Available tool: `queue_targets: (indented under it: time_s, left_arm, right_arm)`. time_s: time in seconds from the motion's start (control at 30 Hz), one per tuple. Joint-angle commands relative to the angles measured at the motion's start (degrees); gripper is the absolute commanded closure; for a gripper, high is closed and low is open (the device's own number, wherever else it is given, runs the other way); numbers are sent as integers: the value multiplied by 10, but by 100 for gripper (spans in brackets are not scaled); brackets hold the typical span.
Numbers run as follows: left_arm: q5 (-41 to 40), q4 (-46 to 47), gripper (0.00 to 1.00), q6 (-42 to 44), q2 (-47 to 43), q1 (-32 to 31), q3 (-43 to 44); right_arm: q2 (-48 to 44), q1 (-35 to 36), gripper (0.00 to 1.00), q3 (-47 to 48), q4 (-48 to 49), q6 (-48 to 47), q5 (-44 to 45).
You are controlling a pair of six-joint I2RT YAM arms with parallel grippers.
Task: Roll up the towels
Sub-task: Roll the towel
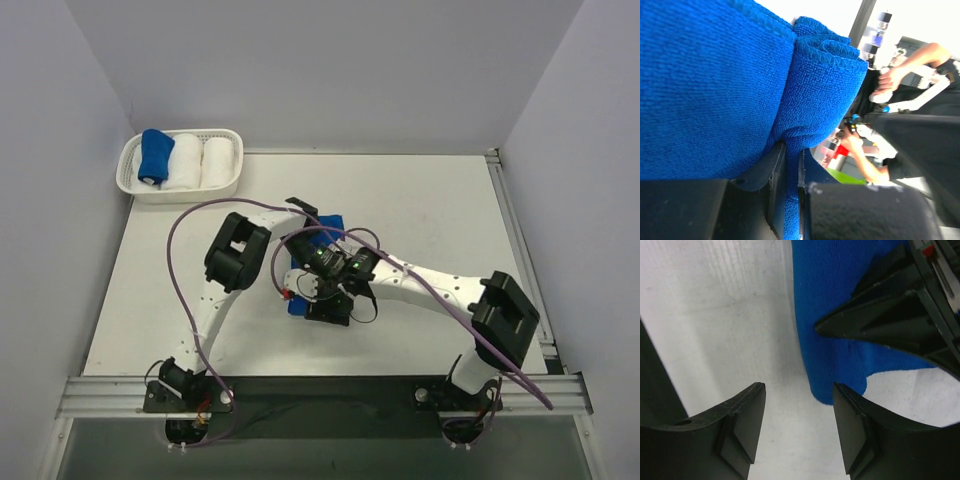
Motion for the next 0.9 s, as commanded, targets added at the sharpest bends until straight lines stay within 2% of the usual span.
queue_targets:
  time_s: [0.0,0.13,0.23,0.43,0.5,0.57,0.63,0.7,0.73,0.8,0.87]
  left_arm:
    - [-122,84,86,44,58,-3,0]
    - [-115,80,86,40,69,-2,15]
    - [-110,79,86,38,76,-1,23]
    - [-109,82,86,31,76,4,25]
    - [-107,84,85,29,76,7,24]
    - [-90,89,81,34,63,11,7]
    - [-79,131,75,33,20,24,-23]
    - [-64,184,69,7,-26,37,-94]
    - [-60,238,61,-5,-72,53,-122]
    - [-57,278,55,-26,-111,69,-172]
    - [-50,298,53,-33,-148,102,-184]
  right_arm:
    - [41,20,44,0,66,-25,74]
    - [80,33,44,-11,126,-40,116]
    - [105,38,48,-16,132,-46,116]
    - [100,38,64,-79,153,-72,79]
    - [104,38,79,-90,153,-71,63]
    - [112,35,92,-94,146,-74,40]
    - [117,31,99,-91,134,-82,18]
    - [119,25,100,-80,109,-88,-23]
    - [120,24,100,-77,102,-89,-34]
    - [122,19,100,-67,77,-93,-63]
    - [127,16,100,-60,58,-99,-72]
